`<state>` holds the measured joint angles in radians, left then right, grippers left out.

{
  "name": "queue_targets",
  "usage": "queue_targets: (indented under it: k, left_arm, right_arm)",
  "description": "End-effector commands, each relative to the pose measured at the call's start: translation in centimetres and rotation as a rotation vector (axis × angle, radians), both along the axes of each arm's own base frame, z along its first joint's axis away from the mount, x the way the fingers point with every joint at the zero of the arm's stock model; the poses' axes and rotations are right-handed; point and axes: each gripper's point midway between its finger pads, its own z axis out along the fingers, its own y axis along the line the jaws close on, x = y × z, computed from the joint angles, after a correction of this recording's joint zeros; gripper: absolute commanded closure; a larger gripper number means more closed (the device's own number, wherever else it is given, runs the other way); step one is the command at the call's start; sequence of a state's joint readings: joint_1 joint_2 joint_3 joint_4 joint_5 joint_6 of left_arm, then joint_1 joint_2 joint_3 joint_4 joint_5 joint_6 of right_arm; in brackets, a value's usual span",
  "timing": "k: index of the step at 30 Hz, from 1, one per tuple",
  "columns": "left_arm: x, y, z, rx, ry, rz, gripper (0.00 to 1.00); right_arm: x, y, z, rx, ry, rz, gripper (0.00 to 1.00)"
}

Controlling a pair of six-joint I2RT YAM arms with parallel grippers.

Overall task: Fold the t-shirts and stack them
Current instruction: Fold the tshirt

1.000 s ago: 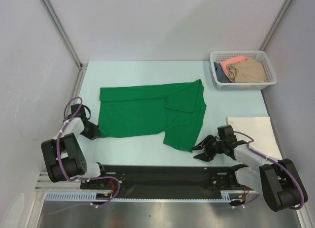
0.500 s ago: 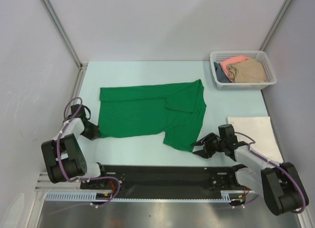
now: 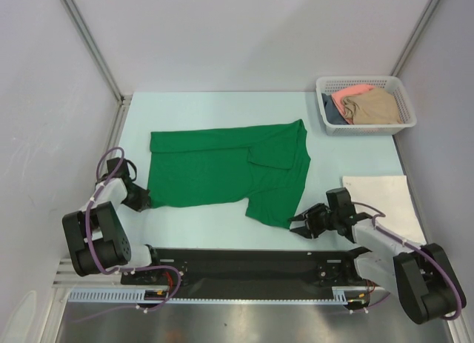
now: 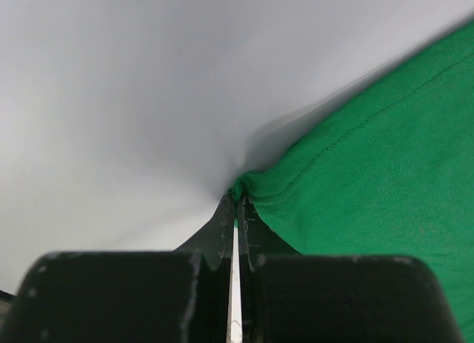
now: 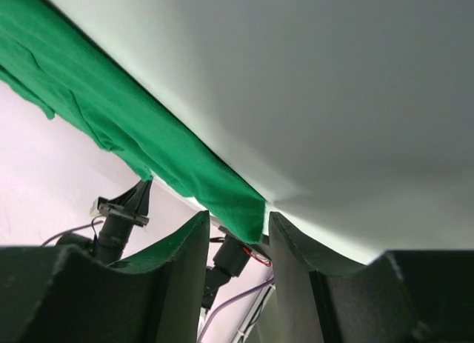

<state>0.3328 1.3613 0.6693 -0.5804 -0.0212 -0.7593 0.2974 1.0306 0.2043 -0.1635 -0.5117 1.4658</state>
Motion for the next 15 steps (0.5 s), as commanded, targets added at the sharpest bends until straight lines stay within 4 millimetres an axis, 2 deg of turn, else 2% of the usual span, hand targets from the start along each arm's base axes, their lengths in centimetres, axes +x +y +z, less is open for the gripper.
queue_targets:
  k: [1,8,10,12,15]
  left_arm:
    - [0.5,0.2,0.6,0.0,-0.04,0.013,1.0]
    - [0.7,0.3,1.1,0.005,-0.055,0.013,1.0]
    - [0.7,0.3,1.0,0.004,-0.051,0.016,1.0]
    - [0.7,0.3,1.0,0.004,-0.05,0.015,1.0]
    - [0.6,0.3,0.8,0.002,-0.046,0.019,1.0]
  right_arm:
    - [-0.1,0.1,-0.6,-0.03,0.079,-0.005,0.57]
    - [-0.3,0.4,-1.1,-0.065,0.115,0.004,0.63]
    - [-1.0,0.5,-1.2,-0.072,0.139,0.017,0.63]
    - [-1.2,0.3,-1.4,-0.071,0.137,0.003,0.67]
    - [-0.8,0.4,-1.4,-0.063,0.123,-0.019,0.78]
